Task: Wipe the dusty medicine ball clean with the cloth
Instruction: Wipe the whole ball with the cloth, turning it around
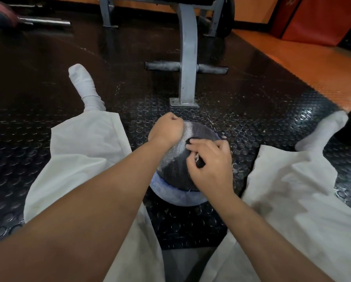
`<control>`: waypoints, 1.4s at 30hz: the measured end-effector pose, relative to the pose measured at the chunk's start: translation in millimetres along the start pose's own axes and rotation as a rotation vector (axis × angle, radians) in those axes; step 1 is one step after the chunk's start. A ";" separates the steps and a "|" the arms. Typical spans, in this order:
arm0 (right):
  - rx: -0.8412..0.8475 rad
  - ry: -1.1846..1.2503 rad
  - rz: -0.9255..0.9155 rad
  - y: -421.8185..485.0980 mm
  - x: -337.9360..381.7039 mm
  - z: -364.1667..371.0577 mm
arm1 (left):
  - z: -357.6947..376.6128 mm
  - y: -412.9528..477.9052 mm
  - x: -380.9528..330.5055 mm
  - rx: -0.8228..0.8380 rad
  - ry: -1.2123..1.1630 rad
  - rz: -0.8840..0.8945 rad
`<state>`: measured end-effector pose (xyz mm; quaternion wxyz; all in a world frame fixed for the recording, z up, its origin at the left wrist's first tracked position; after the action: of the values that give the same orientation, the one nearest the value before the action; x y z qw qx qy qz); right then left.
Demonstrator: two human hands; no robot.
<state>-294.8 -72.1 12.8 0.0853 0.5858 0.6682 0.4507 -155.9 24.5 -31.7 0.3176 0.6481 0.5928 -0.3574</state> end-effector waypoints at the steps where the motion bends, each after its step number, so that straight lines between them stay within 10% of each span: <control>1: 0.014 0.017 0.002 5.1 -1.5 -0.2 | 1.0 -0.9 -1.2 0.010 0.006 0.016; 9: 0.284 -0.073 0.546 76.4 -68.3 41.1 | 3.5 -9.2 2.2 -0.071 0.047 -0.008; 20: -0.017 -0.040 0.058 -16.7 -13.1 1.5 | 12.1 6.3 -4.9 0.092 0.064 -0.020; 31: 0.258 -0.125 0.609 73.9 -70.5 33.0 | 21.2 -8.8 -13.2 0.053 0.106 0.181; 42: 0.047 -0.082 0.173 19.8 -33.1 5.6 | 25.3 12.7 -15.3 0.104 0.087 0.071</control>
<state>-267.3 -99.6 9.7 0.0598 0.6613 0.6212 0.4162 -146.1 -6.2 -32.7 0.2698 0.6994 0.5631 -0.3478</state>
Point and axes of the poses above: each hand's wrist, its own y-axis towards the middle knuckle, its own z-axis out of the palm, x = y × z, the point moved 9 cm from there along y, towards the middle knuckle, and after that the axes turned 3 degrees about z, right-handed, at the moved point
